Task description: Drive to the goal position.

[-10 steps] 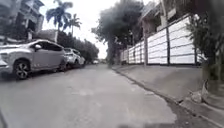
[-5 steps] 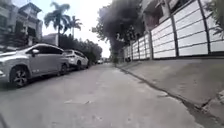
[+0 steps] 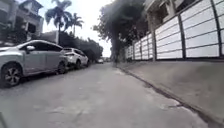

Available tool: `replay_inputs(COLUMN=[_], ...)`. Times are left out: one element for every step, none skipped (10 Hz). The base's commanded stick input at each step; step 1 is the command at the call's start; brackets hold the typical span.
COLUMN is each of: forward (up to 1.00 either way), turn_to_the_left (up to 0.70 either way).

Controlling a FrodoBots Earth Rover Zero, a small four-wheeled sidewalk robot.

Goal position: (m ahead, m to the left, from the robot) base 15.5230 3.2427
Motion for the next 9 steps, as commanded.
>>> replay_inputs(forward=[0.7, 0.7, 0.7, 0.7, 0.7, 0.7, 0.7, 0.7, 0.7], turn_to_the_left=[0.0, 0.0, 0.0, 0.0, 0.0, 0.0, 0.0, 0.0, 0.0])
